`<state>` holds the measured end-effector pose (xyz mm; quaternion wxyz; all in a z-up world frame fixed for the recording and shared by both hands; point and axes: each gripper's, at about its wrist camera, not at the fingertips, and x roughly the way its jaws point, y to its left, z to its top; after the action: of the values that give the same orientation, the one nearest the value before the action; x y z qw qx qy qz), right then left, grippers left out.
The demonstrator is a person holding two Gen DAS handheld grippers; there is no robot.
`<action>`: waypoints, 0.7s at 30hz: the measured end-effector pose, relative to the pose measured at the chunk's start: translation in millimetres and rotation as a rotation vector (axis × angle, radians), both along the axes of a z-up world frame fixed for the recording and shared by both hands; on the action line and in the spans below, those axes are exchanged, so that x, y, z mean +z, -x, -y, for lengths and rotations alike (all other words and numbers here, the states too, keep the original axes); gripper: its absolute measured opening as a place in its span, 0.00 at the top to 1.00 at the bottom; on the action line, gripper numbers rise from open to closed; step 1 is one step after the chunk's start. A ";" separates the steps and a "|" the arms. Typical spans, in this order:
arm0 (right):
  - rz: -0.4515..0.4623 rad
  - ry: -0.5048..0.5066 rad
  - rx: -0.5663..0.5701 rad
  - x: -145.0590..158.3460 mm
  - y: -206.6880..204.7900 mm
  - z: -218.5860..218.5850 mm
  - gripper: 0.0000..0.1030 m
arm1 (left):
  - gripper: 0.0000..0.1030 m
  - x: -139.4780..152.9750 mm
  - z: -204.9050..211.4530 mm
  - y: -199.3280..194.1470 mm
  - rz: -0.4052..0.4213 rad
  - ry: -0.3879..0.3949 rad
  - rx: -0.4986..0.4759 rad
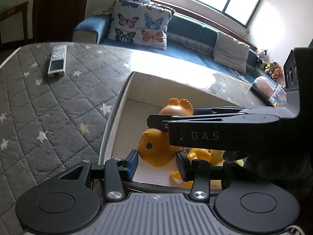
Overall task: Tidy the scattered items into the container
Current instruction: 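Lift the large duck with the right tool and carry it over the box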
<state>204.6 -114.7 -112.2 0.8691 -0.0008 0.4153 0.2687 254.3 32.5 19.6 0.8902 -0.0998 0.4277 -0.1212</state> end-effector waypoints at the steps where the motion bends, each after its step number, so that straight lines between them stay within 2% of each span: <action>1: -0.005 0.004 0.002 -1.9 -1.3 -0.4 0.41 | 0.56 -0.7 0.2 -1.1 -0.005 -0.001 0.001; 13: -0.079 -0.013 0.010 -12.1 -16.3 7.4 0.41 | 0.56 -4.3 8.4 -10.7 -0.043 -0.035 -0.003; 16: -0.093 -0.003 0.017 -15.1 -18.7 7.0 0.45 | 0.57 -4.2 9.9 -12.0 -0.051 -0.048 -0.008; 21: -0.105 0.002 0.026 -17.3 -19.2 7.2 0.46 | 0.57 -4.5 10.1 -14.2 -0.059 -0.053 -0.008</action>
<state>223.8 -122.0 -129.5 0.8425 0.0066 0.4605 0.2793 268.5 22.4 15.1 0.8789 -0.0782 0.4574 -0.1102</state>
